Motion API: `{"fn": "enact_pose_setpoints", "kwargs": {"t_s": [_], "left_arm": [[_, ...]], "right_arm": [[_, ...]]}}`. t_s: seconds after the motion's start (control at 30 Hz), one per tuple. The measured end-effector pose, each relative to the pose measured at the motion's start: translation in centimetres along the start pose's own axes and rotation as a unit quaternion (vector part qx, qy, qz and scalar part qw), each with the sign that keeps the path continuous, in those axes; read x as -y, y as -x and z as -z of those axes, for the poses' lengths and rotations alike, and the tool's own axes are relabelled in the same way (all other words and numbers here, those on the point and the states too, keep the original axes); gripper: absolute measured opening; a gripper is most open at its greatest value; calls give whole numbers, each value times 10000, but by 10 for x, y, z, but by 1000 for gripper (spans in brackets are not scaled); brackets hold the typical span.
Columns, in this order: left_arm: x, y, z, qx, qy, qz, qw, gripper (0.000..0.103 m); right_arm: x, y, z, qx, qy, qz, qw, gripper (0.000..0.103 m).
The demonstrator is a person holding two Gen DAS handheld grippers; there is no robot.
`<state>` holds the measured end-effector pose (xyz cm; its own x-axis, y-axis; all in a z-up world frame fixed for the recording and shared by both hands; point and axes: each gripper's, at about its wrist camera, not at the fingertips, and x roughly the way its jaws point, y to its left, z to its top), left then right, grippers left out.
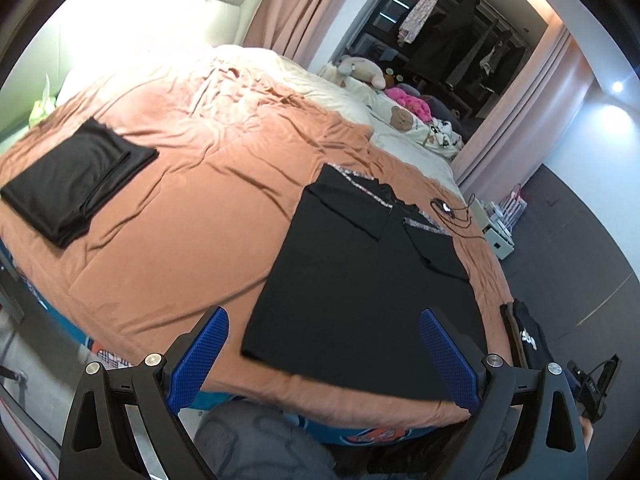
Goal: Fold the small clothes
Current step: 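Lift both tools up and away from the side-folded black T-shirt, then grasp the shirt hem with the left tool while the right tool grasps the hem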
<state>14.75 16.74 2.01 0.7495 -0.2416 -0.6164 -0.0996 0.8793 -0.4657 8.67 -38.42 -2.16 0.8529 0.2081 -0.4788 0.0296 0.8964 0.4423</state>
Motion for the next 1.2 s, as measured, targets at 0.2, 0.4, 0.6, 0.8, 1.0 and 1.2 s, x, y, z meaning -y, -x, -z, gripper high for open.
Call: {"fn": "enact_pose_setpoints", "kwargs": {"t_s": [0.2, 0.4, 0.6, 0.8, 1.0, 1.2], "left_arm": [[-27, -14, 18, -154, -70, 173, 9997, 97], [-49, -49, 33, -483, 207, 510, 9973, 87], [-63, -92, 47, -910, 503, 506, 9933, 75], [-81, -121, 56, -1211, 822, 464, 9881, 70], [-96, -142, 62, -1494, 1150, 481, 9809, 70], [-110, -149, 66, -1575, 1492, 653, 9740, 70]], "right_arm": [[6, 7, 5, -107, -212, 55, 9997, 90], [15, -9, 13, -309, -442, 98, 9985, 90], [22, -44, 22, -559, -610, -44, 9966, 86], [37, -77, 24, -850, -840, -54, 9928, 81], [52, -105, 27, -1139, -1092, -72, 9874, 76], [64, -122, 28, -1379, -1285, -204, 9819, 75]]}}
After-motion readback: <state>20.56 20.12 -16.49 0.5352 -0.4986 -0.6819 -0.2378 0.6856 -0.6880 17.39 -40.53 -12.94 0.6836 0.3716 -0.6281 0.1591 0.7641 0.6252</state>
